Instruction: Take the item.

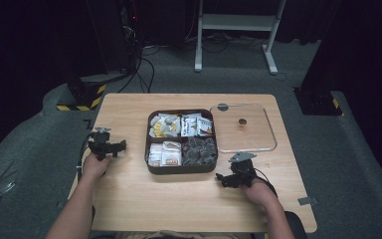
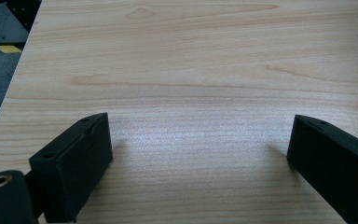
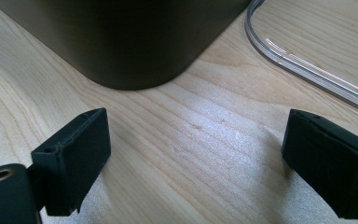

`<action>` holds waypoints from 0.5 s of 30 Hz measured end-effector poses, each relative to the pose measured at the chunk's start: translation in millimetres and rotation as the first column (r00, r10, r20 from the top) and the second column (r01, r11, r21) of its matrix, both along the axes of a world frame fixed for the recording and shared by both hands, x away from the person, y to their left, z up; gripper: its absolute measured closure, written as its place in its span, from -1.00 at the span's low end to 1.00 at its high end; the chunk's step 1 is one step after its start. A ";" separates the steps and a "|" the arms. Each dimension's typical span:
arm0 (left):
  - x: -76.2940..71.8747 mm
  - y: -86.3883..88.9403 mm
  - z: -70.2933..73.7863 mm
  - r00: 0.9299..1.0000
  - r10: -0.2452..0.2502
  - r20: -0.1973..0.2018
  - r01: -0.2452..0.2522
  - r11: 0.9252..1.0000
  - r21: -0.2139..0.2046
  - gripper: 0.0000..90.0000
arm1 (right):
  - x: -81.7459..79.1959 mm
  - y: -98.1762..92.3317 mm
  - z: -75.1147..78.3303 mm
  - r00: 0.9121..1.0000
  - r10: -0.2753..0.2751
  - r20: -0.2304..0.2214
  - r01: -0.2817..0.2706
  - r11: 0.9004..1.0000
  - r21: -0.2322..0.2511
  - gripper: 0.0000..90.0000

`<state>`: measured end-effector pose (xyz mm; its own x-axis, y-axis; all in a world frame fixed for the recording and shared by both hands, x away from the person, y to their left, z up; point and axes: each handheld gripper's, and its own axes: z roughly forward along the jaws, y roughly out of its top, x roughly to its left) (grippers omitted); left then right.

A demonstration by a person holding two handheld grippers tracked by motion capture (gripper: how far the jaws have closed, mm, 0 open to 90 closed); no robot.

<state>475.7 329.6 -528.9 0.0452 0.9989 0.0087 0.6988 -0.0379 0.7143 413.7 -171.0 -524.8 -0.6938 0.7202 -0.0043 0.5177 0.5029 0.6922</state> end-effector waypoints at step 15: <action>0.7 0.3 -0.1 1.000 0.000 -0.001 0.000 1.000 -0.001 -0.87 | -0.1 0.1 0.0 1.000 0.000 0.000 0.000 1.000 -0.001 -0.83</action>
<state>476.5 329.9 -529.0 0.0449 0.9990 0.0078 0.6997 -0.0370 0.7135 413.6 -170.9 -524.8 -0.6936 0.7204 -0.0052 0.5177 0.5034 0.6918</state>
